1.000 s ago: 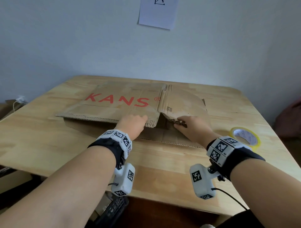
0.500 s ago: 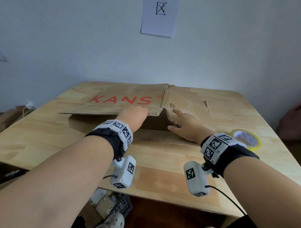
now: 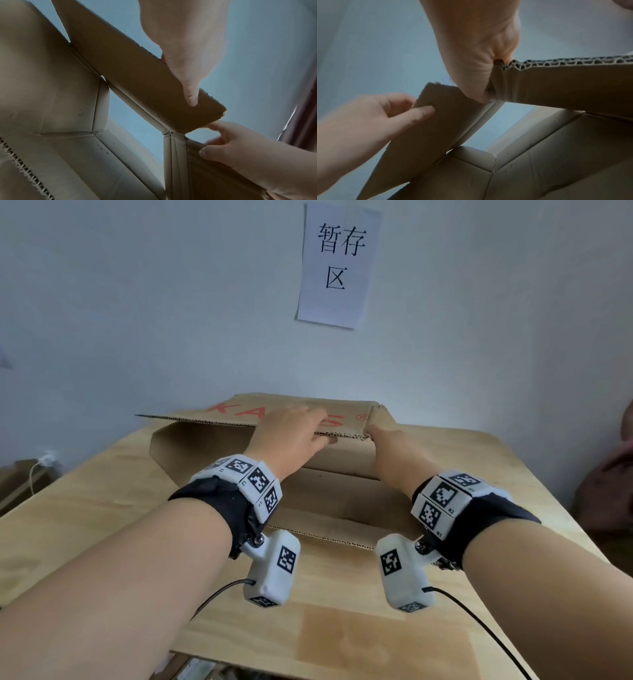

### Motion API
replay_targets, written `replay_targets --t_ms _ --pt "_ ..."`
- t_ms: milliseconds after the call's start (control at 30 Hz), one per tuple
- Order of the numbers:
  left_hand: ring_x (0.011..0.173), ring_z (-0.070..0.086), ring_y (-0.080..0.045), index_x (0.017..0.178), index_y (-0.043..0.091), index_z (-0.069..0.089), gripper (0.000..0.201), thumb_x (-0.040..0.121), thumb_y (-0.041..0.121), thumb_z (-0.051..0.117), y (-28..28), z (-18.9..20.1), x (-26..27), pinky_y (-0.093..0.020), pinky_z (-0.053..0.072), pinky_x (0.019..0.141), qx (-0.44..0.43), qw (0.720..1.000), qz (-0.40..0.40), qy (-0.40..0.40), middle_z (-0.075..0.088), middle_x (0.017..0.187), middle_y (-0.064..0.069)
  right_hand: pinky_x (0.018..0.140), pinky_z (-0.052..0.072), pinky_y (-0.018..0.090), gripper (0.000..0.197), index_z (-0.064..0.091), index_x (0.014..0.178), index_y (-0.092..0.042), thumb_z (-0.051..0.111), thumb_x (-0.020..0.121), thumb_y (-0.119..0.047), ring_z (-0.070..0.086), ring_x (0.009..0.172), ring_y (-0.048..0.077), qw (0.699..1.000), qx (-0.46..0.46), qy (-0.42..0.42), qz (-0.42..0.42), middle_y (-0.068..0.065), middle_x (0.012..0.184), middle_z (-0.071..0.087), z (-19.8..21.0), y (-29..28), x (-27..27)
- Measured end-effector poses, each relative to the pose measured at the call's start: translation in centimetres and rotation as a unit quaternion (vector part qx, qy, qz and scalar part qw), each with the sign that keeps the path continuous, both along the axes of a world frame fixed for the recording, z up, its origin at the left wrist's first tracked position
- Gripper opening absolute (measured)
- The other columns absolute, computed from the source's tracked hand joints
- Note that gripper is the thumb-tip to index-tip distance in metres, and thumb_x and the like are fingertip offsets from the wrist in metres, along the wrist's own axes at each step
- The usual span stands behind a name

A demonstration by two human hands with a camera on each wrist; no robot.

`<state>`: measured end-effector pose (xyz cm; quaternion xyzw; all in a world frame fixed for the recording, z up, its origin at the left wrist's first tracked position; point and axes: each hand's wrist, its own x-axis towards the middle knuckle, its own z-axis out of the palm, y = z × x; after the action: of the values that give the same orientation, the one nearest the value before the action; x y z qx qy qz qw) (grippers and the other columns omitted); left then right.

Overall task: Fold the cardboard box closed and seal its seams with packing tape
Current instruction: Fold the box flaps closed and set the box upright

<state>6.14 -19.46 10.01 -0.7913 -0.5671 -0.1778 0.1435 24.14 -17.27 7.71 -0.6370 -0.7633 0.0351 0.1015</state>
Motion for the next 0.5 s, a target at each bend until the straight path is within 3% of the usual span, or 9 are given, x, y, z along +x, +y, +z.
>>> replay_targets --t_ms 67,167,233,300,433,500 --pt "0.109 0.054 -0.024 0.127 0.018 0.052 0.038 0.094 0.037 0.049 0.3 0.5 -1.2 -0.036 0.045 0.084 -0.020 1.000 0.021 0.000 0.060 0.116 -0.002 0.081 0.054 0.040 0.058 0.040 0.136 -0.021 0.042 0.083 0.001 0.057 0.094 0.029 1.000 0.012 0.020 -0.004 0.012 0.109 0.060 0.8 0.1 0.1" --pt "0.111 0.054 -0.028 0.131 0.019 0.050 0.037 0.095 0.011 0.043 0.6 0.7 -3.4 -0.039 0.047 0.086 -0.031 0.998 0.051 0.009 0.058 0.124 -0.005 0.081 0.049 0.031 0.058 0.040 0.141 -0.019 0.041 0.086 0.001 0.056 0.104 0.029 0.994 0.031 0.100 -0.014 0.013 0.123 0.055 1.9 -0.1 0.3" --pt "0.117 0.051 -0.029 0.135 0.022 0.048 0.048 0.093 0.001 0.038 0.7 0.8 -4.7 -0.038 0.045 0.089 -0.036 0.997 0.066 -0.002 0.056 0.131 -0.005 0.076 0.044 0.028 0.054 0.044 0.138 -0.020 0.043 0.088 0.000 0.055 0.097 0.025 0.986 0.041 0.162 -0.008 0.011 0.121 0.057 2.4 -0.2 0.2" --pt "0.116 0.052 -0.030 0.137 0.025 0.046 0.054 0.092 -0.002 0.035 0.8 1.3 -5.7 -0.038 0.045 0.088 -0.040 0.996 0.080 -0.010 0.056 0.131 -0.006 0.071 0.043 0.026 0.048 0.049 0.133 -0.021 0.045 0.088 -0.003 0.053 0.087 0.022 0.979 0.042 0.199 0.005 0.009 0.116 0.059 2.7 -0.2 0.0" --pt "0.098 0.059 -0.030 0.131 0.022 0.051 0.048 0.093 -0.002 0.035 1.3 3.2 -6.8 -0.038 0.048 0.073 -0.006 0.997 0.065 0.033 0.063 0.113 -0.009 0.067 0.038 0.023 0.048 0.049 0.132 -0.022 0.044 0.088 -0.003 0.050 0.082 0.020 0.973 0.041 0.227 0.014 0.008 0.114 0.056 3.2 -0.4 -0.8" --pt "0.096 0.058 -0.028 0.128 0.022 0.054 0.042 0.096 0.003 0.035 1.2 4.2 -6.6 -0.032 0.039 0.065 0.023 0.998 0.046 0.043 0.063 0.110 -0.008 0.068 0.037 0.023 0.050 0.048 0.133 -0.021 0.043 0.087 -0.002 0.049 0.084 0.019 0.969 0.066 0.240 0.006 0.008 0.119 0.054 3.7 -0.4 -0.8"
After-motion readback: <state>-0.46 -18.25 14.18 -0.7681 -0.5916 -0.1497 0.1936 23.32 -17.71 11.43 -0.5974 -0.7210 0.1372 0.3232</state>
